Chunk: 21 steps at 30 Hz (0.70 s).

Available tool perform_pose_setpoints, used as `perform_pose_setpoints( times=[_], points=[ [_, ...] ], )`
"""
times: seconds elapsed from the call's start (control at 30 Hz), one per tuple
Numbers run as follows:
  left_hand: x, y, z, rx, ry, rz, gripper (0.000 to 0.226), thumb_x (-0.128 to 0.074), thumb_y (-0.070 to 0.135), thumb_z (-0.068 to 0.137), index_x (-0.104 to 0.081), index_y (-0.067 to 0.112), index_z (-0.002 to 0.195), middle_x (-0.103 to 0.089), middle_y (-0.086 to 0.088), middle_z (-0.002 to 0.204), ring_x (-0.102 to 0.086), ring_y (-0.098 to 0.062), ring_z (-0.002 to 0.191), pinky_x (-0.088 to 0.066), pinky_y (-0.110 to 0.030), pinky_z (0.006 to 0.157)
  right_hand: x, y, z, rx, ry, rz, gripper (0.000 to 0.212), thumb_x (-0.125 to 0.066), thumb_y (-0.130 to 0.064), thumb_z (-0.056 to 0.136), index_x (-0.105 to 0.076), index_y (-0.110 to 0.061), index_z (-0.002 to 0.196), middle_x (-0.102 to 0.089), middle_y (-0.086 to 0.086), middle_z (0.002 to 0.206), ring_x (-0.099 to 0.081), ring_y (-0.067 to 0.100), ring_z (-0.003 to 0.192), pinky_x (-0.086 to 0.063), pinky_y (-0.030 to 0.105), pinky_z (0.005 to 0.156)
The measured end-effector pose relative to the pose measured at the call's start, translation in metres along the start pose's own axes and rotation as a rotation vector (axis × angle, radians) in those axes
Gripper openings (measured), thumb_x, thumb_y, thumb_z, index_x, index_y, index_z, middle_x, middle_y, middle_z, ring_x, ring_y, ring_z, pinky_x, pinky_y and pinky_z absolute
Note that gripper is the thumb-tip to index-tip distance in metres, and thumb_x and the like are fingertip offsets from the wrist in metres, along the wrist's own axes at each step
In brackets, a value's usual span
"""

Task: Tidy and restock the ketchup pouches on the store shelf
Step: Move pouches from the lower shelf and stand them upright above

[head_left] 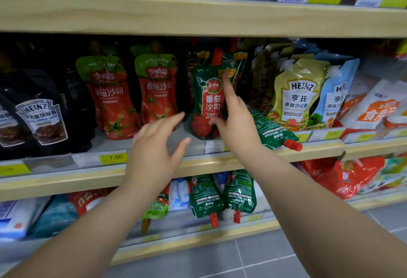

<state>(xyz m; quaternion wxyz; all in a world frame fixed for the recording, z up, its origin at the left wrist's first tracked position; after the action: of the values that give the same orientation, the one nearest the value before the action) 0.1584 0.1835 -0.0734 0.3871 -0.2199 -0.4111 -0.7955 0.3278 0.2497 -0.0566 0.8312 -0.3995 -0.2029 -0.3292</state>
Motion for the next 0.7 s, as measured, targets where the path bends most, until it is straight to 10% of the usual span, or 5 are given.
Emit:
perform_pose_setpoints(
  times=[0.7],
  points=[
    [-0.010, -0.024, -0.035, -0.204, 0.108, 0.242, 0.037, -0.065, 0.035, 0.083, -0.065, 0.022, 0.117, -0.066, 0.003, 0.108, -0.055, -0.024, 0.100, -0.035, -0.038, 0.093, -0.042, 0.001, 0.042, -0.120, -0.100, -0.115, 0.096, -0.058, 0.004, 0.086, 0.002, -0.039, 0.147, -0.049, 0.017, 0.123, -0.046, 0.018, 0.072, -0.038, 0.029, 0.063]
  ],
)
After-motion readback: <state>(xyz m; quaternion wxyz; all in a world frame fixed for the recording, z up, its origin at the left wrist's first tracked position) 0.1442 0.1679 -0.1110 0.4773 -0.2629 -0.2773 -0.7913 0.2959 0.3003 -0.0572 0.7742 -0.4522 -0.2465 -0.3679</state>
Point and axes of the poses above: each hand's wrist, its own z-axis towards the middle knuckle, its own x-axis out of the back of the hand, y = z × x, the point moved 8 cm from there along z, towards the middle knuckle
